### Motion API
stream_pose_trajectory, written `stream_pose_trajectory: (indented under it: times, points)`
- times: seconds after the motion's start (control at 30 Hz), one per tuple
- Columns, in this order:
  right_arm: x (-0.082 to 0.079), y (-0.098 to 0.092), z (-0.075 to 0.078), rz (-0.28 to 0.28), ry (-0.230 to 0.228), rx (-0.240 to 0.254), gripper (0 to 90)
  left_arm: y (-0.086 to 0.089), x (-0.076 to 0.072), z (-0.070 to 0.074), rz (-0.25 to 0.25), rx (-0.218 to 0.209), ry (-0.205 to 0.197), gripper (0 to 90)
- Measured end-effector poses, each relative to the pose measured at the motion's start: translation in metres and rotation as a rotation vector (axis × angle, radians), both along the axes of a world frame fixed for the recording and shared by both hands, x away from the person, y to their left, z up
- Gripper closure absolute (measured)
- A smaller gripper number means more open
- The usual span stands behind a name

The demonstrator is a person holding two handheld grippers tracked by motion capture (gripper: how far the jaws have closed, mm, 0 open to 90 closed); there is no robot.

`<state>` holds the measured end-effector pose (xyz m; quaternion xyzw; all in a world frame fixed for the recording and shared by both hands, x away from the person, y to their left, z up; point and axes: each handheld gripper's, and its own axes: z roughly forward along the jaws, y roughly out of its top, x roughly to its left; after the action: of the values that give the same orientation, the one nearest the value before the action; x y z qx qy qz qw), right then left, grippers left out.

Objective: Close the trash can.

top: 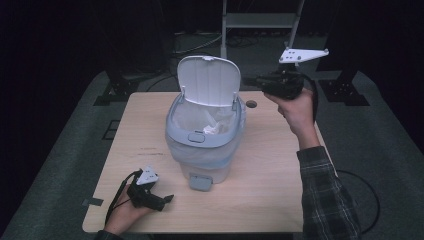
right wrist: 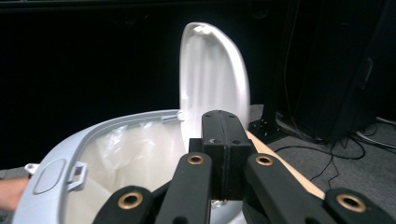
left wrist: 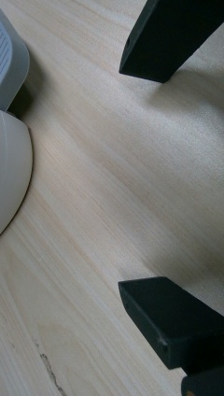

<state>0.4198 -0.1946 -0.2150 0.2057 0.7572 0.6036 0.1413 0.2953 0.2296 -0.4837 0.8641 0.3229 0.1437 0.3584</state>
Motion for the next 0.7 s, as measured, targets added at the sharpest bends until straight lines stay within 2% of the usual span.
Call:
stream_pose_trajectory:
  times: [0.27, 0.37, 0.7]
  points:
    - [0.011, -0.002, 0.002, -0.041, 0.003, 0.001, 89.9, 0.0, 0.0, 0.0, 0.0, 0.0, 0.0, 0.0]
    - [0.019, 0.0, 0.0, -0.039, 0.021, -0.005, 89.9, 0.0, 0.0, 0.0, 0.0, 0.0, 0.0, 0.0]
    - [0.032, 0.006, -0.001, -0.007, 0.028, 0.009, 89.9, 0.0, 0.0, 0.0, 0.0, 0.0, 0.0, 0.0]
